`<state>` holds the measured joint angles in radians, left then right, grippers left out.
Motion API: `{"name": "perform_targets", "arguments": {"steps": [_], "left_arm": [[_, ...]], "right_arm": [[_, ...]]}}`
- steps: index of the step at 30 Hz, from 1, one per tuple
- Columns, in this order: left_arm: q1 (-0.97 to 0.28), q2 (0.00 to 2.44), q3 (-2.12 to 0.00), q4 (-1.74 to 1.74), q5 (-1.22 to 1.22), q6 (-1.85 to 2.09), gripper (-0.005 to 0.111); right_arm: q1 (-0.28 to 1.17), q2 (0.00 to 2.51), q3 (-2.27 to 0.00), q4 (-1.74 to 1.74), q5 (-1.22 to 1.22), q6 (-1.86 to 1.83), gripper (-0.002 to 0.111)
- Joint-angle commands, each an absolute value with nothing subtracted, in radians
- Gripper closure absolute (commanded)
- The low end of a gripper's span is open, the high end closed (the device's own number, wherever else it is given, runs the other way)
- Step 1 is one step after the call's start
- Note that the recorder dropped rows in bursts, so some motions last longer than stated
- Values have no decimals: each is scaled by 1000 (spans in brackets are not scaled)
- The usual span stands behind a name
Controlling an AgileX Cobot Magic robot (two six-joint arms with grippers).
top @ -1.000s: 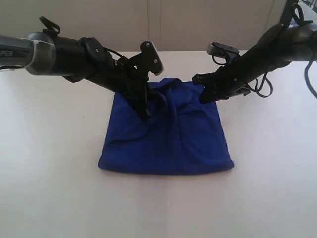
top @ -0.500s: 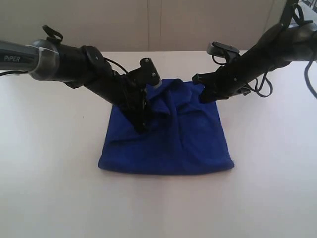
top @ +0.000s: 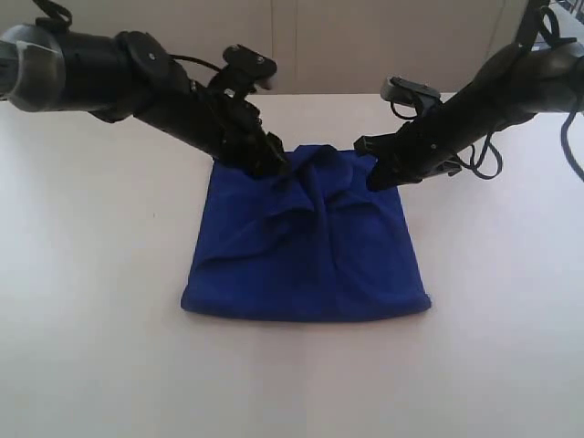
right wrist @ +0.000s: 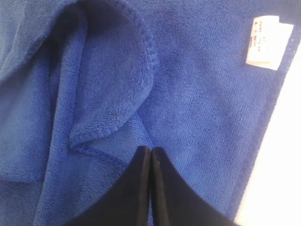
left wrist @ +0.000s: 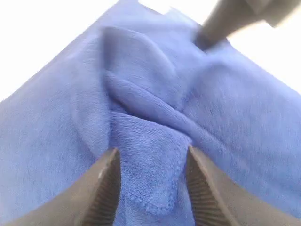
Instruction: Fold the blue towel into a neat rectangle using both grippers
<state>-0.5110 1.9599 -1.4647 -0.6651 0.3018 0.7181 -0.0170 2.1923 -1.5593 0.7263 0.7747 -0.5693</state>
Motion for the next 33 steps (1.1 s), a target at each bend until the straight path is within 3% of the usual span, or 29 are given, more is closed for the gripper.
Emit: {"name": "perform_targets", "arguments": {"steps": [1, 16, 33], "left_arm": [[-450, 1982, -1466, -679, 355, 366, 56], [-420, 2060, -1466, -694, 496, 20, 56], [-432, 2107, -1466, -880, 494, -25, 56]], "right_arm": [[-20, 2189, -1562, 732, 783, -581, 108], [-20, 2189, -1562, 732, 787, -581, 108], [-20, 2189, -1562, 732, 779, -581, 108]]}}
